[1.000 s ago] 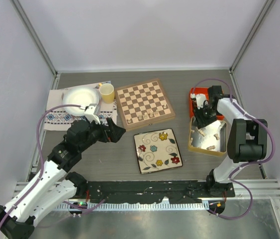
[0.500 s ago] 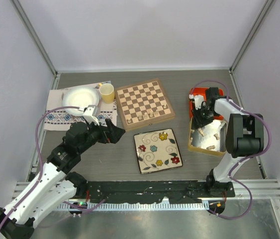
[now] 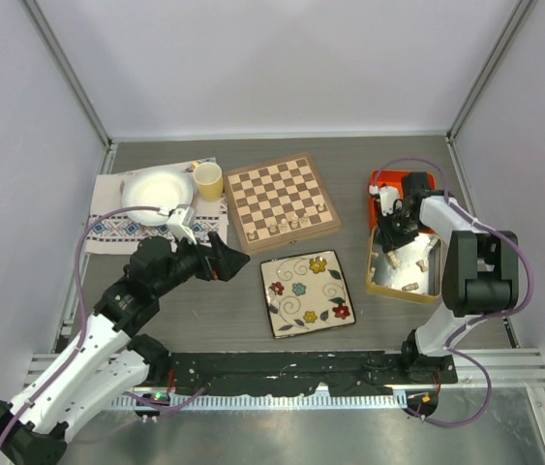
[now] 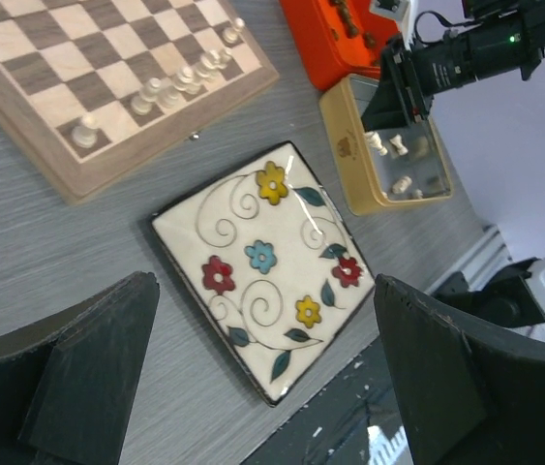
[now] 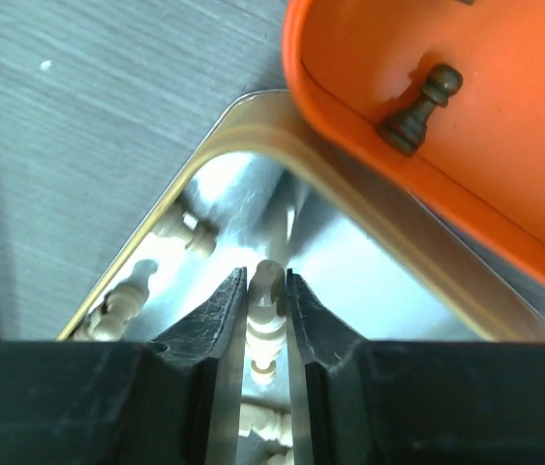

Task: Set up the chess pieces on the board

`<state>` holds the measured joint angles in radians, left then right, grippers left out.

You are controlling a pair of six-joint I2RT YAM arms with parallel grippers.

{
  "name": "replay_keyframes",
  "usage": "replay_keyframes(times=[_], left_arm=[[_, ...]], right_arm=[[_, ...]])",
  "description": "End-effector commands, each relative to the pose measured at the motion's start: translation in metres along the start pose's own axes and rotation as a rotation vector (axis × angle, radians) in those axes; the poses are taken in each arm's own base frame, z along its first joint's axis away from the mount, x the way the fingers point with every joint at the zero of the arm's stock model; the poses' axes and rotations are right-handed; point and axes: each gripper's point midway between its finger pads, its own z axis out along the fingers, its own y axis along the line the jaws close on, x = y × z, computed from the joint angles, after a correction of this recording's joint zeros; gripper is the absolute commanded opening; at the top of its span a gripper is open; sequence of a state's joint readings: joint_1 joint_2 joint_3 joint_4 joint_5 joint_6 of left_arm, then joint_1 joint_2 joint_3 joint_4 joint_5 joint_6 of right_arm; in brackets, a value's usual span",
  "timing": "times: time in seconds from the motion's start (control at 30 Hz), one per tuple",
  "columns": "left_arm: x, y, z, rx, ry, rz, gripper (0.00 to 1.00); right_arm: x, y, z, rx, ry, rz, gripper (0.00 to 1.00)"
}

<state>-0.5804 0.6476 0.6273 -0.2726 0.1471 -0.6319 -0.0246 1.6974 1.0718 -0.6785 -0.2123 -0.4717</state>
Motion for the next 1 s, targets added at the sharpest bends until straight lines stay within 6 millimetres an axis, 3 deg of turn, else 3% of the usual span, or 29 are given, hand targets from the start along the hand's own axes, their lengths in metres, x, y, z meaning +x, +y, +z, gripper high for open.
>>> replay_keyframes(times=[0.0, 0.13, 0.17, 0.2, 0.27, 0.3, 0.4, 0.43, 0.47, 0.5, 0.53, 0.57, 0.6, 0.63, 0.67, 0.7, 0.77, 0.97], left_arm=[[0.001, -0.031, 0.012, 0.168, 0.039, -0.035, 0.95], [0.007, -0.047, 0.031, 0.227, 0.081, -0.061, 0.92], [-0.001, -0.058, 0.037, 0.264, 0.049, -0.049, 0.92], [0.005, -0.055, 0.052, 0.244, 0.070, -0.053, 0.91], [-0.002, -0.084, 0.065, 0.307, 0.047, -0.030, 0.91], [0.016, -0.082, 0.088, 0.280, 0.102, -0.037, 0.91], [0.019, -0.123, 0.123, 0.326, 0.104, -0.044, 0.87], [0.044, -0.123, 0.150, 0.296, 0.149, -0.051, 0.86], [0.038, -0.139, 0.162, 0.312, 0.135, -0.084, 0.84], [0.048, -0.150, 0.171, 0.319, 0.145, -0.096, 0.82], [0.068, -0.148, 0.194, 0.303, 0.159, -0.109, 0.81], [0.060, -0.160, 0.206, 0.302, 0.123, -0.132, 0.80], [0.070, -0.169, 0.214, 0.310, 0.136, -0.132, 0.79], [0.090, -0.164, 0.230, 0.280, 0.173, -0.131, 0.78], [0.083, -0.177, 0.241, 0.287, 0.149, -0.137, 0.77], [0.090, -0.185, 0.246, 0.291, 0.160, -0.138, 0.76], [0.099, -0.187, 0.267, 0.244, 0.154, -0.135, 0.75], [0.125, -0.195, 0.296, 0.209, 0.180, -0.124, 0.69]], right_arm=[[-0.017, 0.004, -0.047, 0.013, -0.119, 0.004, 0.01], [-0.024, 0.006, -0.072, 0.011, -0.200, 0.045, 0.01], [-0.027, 0.008, -0.078, 0.011, -0.225, 0.054, 0.01], [-0.028, 0.011, -0.081, -0.008, -0.241, 0.069, 0.01], [-0.032, 0.014, -0.085, -0.021, -0.275, 0.124, 0.01], [-0.034, 0.017, -0.086, -0.037, -0.290, 0.143, 0.01], [-0.043, 0.024, -0.089, -0.095, -0.331, 0.231, 0.01], [-0.045, 0.024, -0.089, -0.107, -0.338, 0.261, 0.01], [-0.047, 0.025, -0.091, -0.118, -0.342, 0.305, 0.01], [-0.048, 0.026, -0.089, -0.128, -0.337, 0.330, 0.01], [-0.048, 0.027, -0.089, -0.133, -0.334, 0.351, 0.01], [-0.050, 0.027, -0.090, -0.135, -0.332, 0.392, 0.01], [-0.051, 0.027, -0.089, -0.139, -0.328, 0.411, 0.01], [-0.050, 0.027, -0.089, -0.139, -0.318, 0.432, 0.01], [-0.051, 0.027, -0.090, -0.140, -0.316, 0.465, 0.01], [-0.051, 0.026, -0.092, -0.130, -0.321, 0.466, 0.01], [-0.050, 0.026, -0.094, -0.119, -0.321, 0.518, 0.01], [-0.047, 0.026, -0.099, -0.113, -0.334, 0.561, 0.01]])
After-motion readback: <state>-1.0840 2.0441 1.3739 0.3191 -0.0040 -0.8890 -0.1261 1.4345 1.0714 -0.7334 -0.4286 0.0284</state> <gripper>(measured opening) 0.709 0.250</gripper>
